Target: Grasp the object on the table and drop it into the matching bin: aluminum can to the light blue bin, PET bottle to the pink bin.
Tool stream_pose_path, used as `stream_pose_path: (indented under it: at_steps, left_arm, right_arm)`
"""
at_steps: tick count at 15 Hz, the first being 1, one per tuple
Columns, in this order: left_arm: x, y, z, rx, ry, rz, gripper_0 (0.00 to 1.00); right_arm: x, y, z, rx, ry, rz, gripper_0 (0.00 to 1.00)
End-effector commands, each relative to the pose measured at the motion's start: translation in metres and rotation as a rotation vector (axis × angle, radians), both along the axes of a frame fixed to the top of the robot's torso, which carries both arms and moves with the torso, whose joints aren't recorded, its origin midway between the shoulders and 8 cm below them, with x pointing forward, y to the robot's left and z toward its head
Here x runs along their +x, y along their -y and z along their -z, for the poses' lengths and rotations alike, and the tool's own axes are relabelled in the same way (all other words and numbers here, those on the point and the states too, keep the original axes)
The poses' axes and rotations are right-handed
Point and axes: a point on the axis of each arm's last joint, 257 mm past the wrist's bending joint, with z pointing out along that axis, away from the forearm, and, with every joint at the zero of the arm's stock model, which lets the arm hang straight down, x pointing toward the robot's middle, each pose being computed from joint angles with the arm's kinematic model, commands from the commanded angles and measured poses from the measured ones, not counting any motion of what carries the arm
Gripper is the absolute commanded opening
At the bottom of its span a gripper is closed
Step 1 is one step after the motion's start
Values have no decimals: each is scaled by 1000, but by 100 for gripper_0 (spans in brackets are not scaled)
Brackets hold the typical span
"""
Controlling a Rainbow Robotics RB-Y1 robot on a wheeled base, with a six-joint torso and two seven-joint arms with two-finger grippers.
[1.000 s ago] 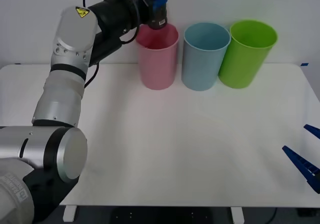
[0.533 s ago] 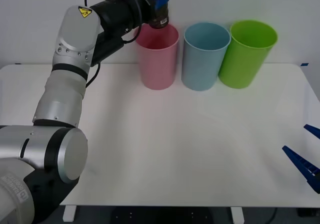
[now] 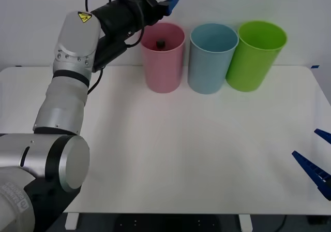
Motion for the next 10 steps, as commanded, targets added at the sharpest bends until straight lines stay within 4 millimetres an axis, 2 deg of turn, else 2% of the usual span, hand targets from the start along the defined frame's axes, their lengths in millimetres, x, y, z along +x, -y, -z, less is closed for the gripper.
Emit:
stream_pose_path:
  at_steps: [1, 6, 10]
  left_arm:
    - [-2, -10, 3, -50, -8, 11, 100]
    - [-25, -40, 13, -84, 36, 37, 100]
    - [-53, -70, 23, -102, 66, 41, 100]
  right_arm:
    - [0, 0, 0, 0, 0, 0, 100]
    - [0, 0, 0, 0, 0, 0, 100]
    - [0, 0, 0, 0, 0, 0, 100]
